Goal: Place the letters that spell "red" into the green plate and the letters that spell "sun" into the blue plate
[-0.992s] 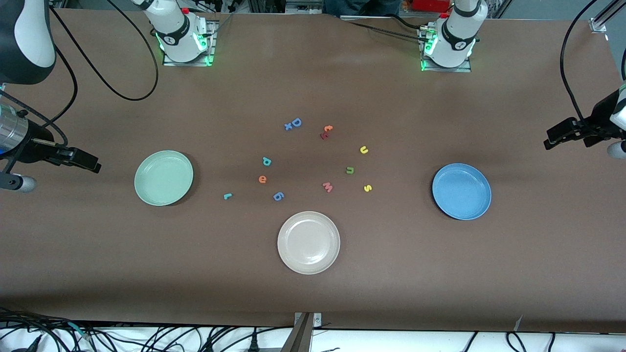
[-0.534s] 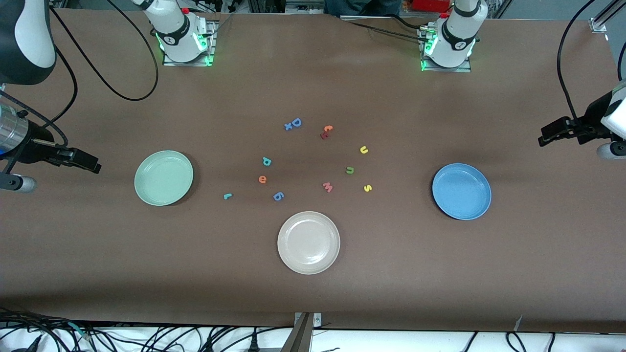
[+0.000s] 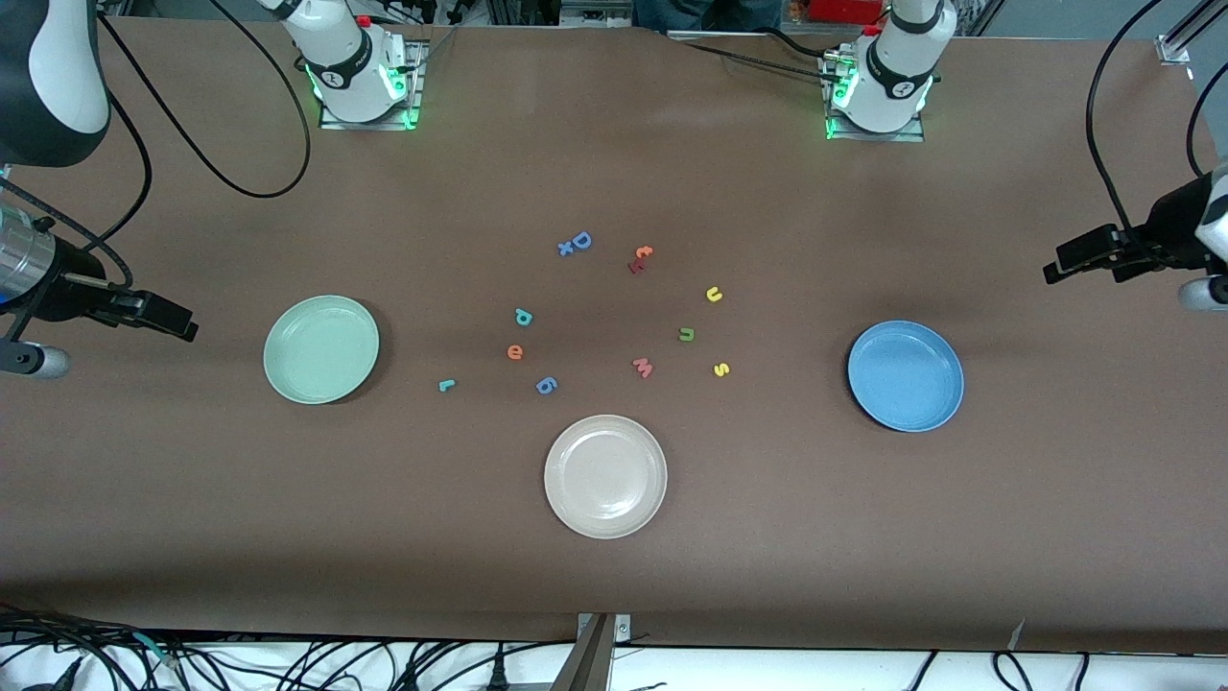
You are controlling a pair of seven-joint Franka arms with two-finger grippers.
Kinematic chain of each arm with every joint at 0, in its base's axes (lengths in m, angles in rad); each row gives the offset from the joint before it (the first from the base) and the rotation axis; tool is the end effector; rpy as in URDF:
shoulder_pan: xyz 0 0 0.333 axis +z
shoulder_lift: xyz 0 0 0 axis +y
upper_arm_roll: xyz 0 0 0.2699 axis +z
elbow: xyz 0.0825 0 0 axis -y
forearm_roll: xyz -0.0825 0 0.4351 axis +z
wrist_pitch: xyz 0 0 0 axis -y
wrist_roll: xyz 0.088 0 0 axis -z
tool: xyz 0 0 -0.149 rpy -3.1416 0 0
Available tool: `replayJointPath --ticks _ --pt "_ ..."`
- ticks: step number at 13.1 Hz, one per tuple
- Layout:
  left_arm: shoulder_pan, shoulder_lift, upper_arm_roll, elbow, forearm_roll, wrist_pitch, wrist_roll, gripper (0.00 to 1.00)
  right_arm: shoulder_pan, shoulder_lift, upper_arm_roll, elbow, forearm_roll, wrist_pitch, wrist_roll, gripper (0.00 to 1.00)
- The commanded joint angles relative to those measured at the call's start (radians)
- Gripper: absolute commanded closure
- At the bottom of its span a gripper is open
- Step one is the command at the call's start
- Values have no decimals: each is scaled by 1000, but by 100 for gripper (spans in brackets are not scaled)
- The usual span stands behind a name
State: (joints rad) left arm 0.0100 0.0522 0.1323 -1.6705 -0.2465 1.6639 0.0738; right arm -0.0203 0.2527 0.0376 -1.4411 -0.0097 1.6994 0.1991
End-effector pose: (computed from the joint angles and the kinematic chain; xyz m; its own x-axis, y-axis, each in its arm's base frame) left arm 0.6175 0.0529 0.4643 0.9947 0.0933 -0.0435 0.1010 -0.9659 0.2384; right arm 0.6781 0.0085 0.4538 0.9835 -0.1808 0.0057 -0.1808 -0.9835 -0.0009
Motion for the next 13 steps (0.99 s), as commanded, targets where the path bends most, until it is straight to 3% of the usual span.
replayJointPath --ticks 1,4,7,13 --pt "16 29 -2 46 -77 -33 76 0 -6 -13 2 -18 2 11 -6 0" --pt "19 29 -2 48 -59 -50 77 0 -6 -13 2 -16 2 11 -6 0" --pt "2 26 -35 67 64 -96 80 0 -6 -13 2 -18 2 9 -6 0" --pt "1 26 -89 67 70 -98 86 0 0 -6 7 -28 7 14 16 0"
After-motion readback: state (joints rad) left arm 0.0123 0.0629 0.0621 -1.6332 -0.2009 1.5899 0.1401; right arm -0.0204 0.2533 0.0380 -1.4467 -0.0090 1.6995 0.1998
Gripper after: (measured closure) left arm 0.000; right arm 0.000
